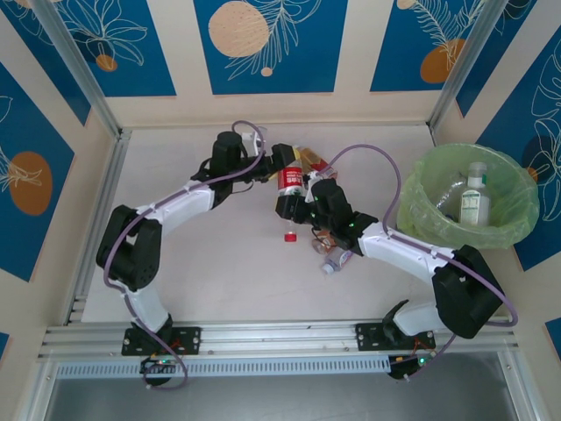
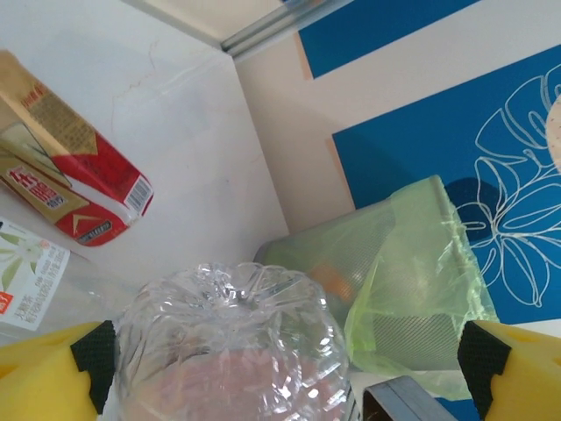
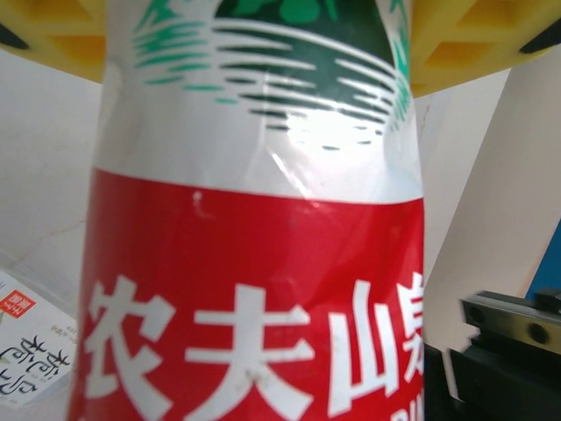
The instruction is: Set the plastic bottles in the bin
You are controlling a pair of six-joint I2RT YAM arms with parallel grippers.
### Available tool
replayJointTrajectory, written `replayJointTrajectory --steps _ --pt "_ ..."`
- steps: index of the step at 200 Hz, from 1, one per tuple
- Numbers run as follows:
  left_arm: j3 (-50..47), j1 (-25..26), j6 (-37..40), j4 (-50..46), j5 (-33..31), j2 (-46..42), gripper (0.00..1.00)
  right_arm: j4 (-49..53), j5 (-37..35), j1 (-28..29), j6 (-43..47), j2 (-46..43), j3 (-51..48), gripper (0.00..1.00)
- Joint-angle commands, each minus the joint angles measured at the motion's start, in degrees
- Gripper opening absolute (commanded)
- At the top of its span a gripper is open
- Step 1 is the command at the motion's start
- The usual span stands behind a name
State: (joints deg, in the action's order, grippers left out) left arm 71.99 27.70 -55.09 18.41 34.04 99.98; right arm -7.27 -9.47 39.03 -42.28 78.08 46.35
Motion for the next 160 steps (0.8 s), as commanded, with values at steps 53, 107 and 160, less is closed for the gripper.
replayJointTrajectory --steps 53,107,160 --pt "-4.09 -2.19 11.22 -11.13 -20.74 -14.06 1.00 7.24 -5.74 0.18 5.75 -3.78 0.71 0.53" --pt "-8.79 -3.18 12.13 -14.44 -32.30 -16.49 1.00 10.39 -8.63 -0.68 10.94 -9.10 1.94 0.53" --pt "-5.92 -3.18 13.44 -13.90 -22.38 -11.32 1.00 14.89 -2.77 -6.37 15.14 -17.32 5.33 0.53"
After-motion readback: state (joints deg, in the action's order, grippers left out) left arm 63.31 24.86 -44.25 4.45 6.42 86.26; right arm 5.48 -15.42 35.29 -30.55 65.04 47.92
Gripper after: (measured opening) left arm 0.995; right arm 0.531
